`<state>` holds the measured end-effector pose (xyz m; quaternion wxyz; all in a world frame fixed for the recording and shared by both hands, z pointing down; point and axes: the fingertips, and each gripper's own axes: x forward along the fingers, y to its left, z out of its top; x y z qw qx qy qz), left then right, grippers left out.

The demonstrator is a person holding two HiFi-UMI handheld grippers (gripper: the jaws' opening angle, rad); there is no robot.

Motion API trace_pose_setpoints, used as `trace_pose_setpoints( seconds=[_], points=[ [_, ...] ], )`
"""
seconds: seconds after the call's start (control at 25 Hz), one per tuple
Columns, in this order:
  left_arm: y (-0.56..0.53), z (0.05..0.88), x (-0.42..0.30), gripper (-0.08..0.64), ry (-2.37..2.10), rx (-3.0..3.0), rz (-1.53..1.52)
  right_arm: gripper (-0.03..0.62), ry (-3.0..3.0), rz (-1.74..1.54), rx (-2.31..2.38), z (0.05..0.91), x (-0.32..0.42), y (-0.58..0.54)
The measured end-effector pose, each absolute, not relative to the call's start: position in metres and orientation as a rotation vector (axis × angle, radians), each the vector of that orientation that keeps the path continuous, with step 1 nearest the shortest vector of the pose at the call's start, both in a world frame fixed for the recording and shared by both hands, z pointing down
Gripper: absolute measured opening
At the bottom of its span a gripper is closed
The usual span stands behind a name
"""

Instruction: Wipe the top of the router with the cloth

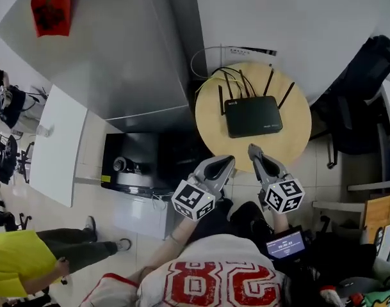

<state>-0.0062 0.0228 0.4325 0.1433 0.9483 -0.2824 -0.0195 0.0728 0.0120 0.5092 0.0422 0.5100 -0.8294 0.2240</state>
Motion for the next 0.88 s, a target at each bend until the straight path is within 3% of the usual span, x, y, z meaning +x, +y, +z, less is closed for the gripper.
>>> trace_pose_setpoints(
  seconds=[0.52,0.88],
  points=[
    [-0.036,0.465,-0.042,0.000,-1.043,2.552,0.013,0.035,-2.509,0.706,1.253,0.561,0.060,-0.127],
    [-0.052,0.480,-0.065,0.000,-1.231,2.408,0.029,0.035,-2.384,0.505,0.941,0.616,0.036,-0.201]
  ],
)
